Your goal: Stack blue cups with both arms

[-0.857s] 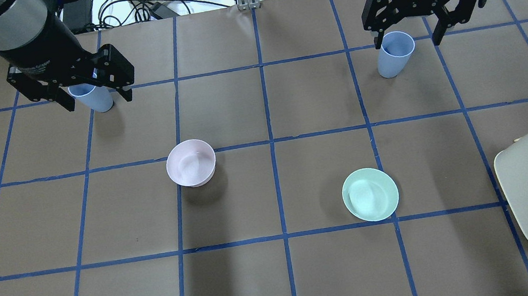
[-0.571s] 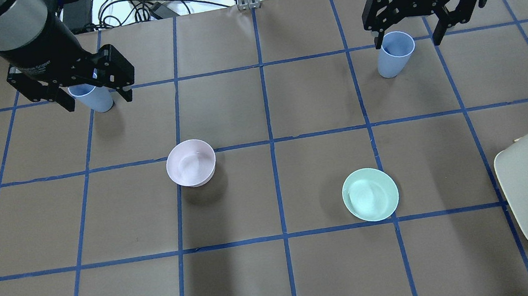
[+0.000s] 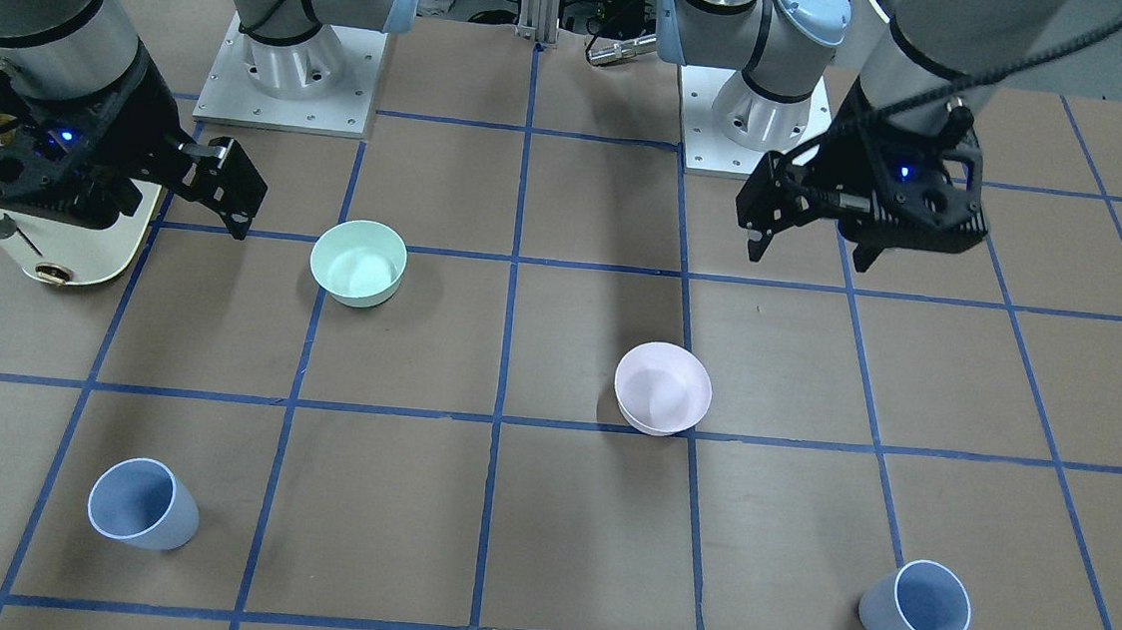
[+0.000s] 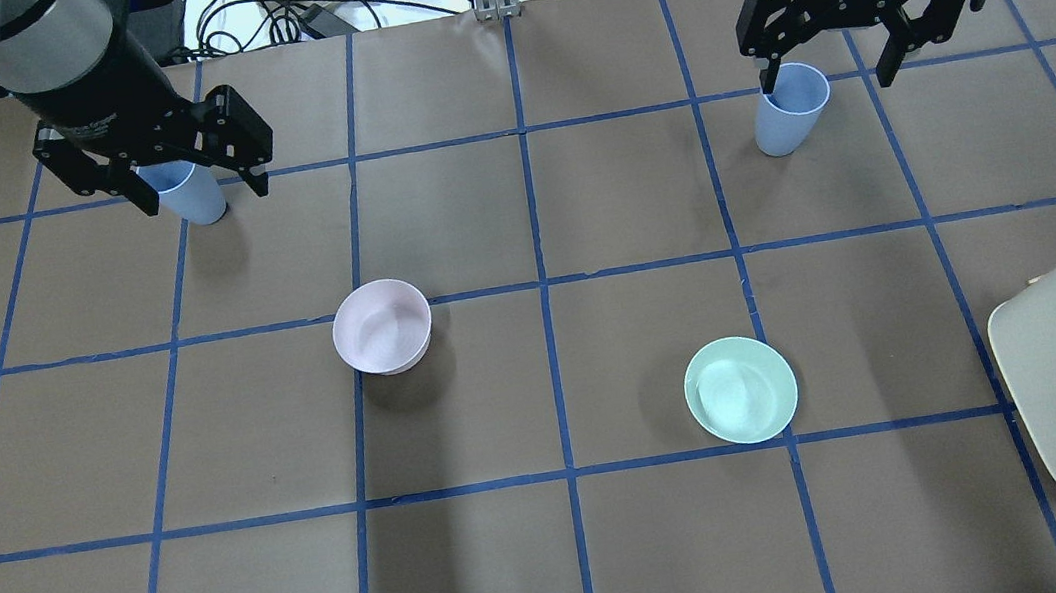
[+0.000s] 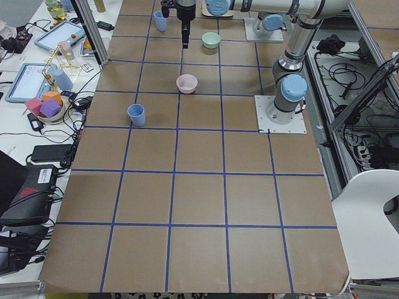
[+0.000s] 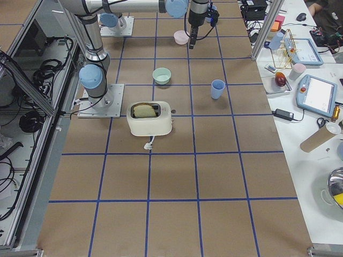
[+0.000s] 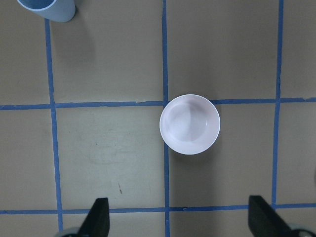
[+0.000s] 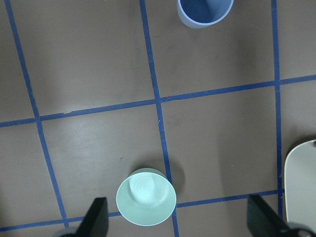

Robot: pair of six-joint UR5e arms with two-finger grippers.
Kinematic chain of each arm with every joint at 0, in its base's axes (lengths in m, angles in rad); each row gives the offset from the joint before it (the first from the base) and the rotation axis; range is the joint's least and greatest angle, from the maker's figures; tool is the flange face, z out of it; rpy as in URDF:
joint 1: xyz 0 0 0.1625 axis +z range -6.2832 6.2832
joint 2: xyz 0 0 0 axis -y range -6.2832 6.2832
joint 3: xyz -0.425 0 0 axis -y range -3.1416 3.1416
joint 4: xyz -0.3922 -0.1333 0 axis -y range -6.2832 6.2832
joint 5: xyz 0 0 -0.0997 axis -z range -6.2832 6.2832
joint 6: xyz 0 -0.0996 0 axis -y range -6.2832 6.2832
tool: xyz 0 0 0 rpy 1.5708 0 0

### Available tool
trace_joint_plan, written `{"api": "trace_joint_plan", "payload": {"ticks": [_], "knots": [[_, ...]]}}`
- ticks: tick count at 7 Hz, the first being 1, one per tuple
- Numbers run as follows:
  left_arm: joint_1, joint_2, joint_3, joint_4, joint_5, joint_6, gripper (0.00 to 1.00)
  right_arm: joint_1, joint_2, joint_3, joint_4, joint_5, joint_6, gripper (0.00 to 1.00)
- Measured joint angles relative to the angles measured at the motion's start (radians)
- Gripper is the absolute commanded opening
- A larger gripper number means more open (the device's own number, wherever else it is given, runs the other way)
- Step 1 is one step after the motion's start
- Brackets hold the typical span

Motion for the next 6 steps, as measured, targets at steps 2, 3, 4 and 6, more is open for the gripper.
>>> {"api": "trace_joint_plan", "payload": {"ticks": [2, 3, 4, 6], "knots": [[0.038, -0.204, 0.090, 0.116, 0.007, 0.000, 1.00, -0.018, 0.012, 0.001, -0.010, 0.003, -0.006, 1.00], [0.069, -0.305, 0.150, 0.149, 0.009, 0.010, 1.00, -0.024, 0.018, 0.000, -0.013, 0.003, -0.007, 1.00], [0.106, -0.385, 0.199, 0.164, 0.010, 0.032, 1.00, -0.033, 0.025, -0.001, -0.024, 0.003, -0.007, 1.00], [0.163, -0.491, 0.228, 0.209, 0.019, 0.092, 1.00, -0.070, 0.105, -0.007, -0.139, 0.005, -0.035, 1.00]]}}
